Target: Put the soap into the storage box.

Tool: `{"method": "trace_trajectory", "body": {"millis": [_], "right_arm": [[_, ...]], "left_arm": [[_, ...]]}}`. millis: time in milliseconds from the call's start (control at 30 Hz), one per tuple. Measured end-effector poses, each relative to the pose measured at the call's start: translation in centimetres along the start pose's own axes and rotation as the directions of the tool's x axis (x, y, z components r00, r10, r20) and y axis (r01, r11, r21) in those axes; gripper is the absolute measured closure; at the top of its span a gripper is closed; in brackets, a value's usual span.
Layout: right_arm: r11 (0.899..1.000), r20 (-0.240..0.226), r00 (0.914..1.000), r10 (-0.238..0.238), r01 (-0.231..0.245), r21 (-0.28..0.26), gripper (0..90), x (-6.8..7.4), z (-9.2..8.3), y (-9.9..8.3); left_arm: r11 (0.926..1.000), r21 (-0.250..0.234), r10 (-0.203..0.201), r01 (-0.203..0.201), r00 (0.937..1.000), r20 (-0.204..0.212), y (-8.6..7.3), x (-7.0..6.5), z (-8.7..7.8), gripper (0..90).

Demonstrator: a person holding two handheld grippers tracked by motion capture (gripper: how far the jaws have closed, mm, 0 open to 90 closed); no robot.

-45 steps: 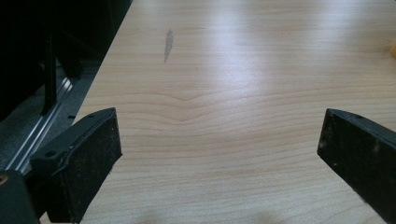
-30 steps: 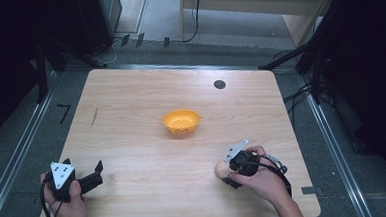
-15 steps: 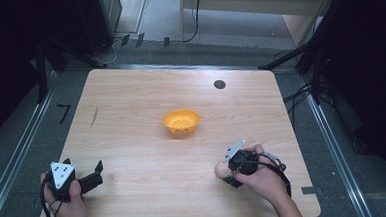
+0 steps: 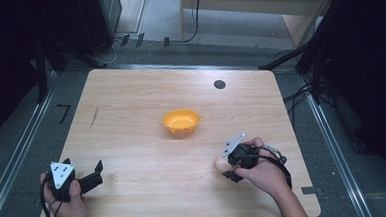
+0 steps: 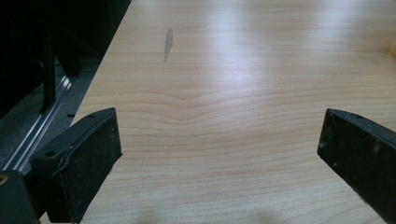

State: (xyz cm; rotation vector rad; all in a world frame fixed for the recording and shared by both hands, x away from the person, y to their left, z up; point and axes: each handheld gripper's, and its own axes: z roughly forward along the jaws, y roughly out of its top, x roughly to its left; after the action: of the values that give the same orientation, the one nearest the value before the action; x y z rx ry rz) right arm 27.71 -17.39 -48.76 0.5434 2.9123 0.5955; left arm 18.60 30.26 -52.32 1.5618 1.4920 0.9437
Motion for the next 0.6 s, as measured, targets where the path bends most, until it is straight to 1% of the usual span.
{"method": "trace_trajectory", "body": {"millis": [133,167,200,233,300,400,467,567,600], "right_arm": [[1.0,-0.002,0.9999,-0.013,0.013,0.0,33.5,-0.3,-0.2,0.4],[1.0,-0.005,1.0,-0.007,0.007,0.0,33.5,-0.3,-0.3,0.5],[1.0,-0.004,0.9998,-0.022,0.022,-0.005,33.5,-0.4,-0.3,0.6],[1.0,-0.006,0.9998,-0.02,0.02,0.0,33.5,-0.5,-0.4,0.7],[1.0,-0.013,0.9996,-0.026,0.026,-0.006,33.5,-0.7,-0.4,0.8],[0.999,0.0,0.9994,-0.035,0.035,0.0,33.5,-1.0,-0.4,1.1],[0.999,-0.002,0.9992,-0.041,0.041,-0.011,33.5,-1.2,-0.4,1.3],[0.999,-0.008,0.999,-0.045,0.045,-0.01,33.5,-1.3,-0.4,1.5],[0.998,-0.008,0.9984,-0.056,0.056,-0.011,33.5,-1.4,-0.3,1.8]], "left_arm": [[1.0,0.003,0.007,-0.007,1.0,-0.003,0.0,-0.1,0.0,0.0],[0.9999,0.003,0.012,-0.012,0.9999,-0.005,0.0,-0.1,0.0,0.0],[0.9999,0.003,0.012,-0.012,0.9999,-0.005,0.0,-0.1,0.0,0.0],[0.9999,0.004,0.015,-0.015,0.9999,-0.004,0.0,-0.1,0.0,0.0],[0.9999,0.003,0.016,-0.016,0.9999,-0.004,0.0,-0.1,0.1,0.0],[0.9999,0.001,0.017,-0.017,0.9999,-0.003,0.0,-0.1,0.0,0.0],[0.9998,0.001,0.017,-0.017,0.9998,-0.002,0.0,-0.1,0.0,0.0],[0.9999,0.0,0.017,-0.017,0.9999,-0.002,0.0,-0.1,0.0,0.0],[0.9999,0.0,0.017,-0.017,0.9999,-0.002,0.0,-0.1,0.0,0.0]]}}
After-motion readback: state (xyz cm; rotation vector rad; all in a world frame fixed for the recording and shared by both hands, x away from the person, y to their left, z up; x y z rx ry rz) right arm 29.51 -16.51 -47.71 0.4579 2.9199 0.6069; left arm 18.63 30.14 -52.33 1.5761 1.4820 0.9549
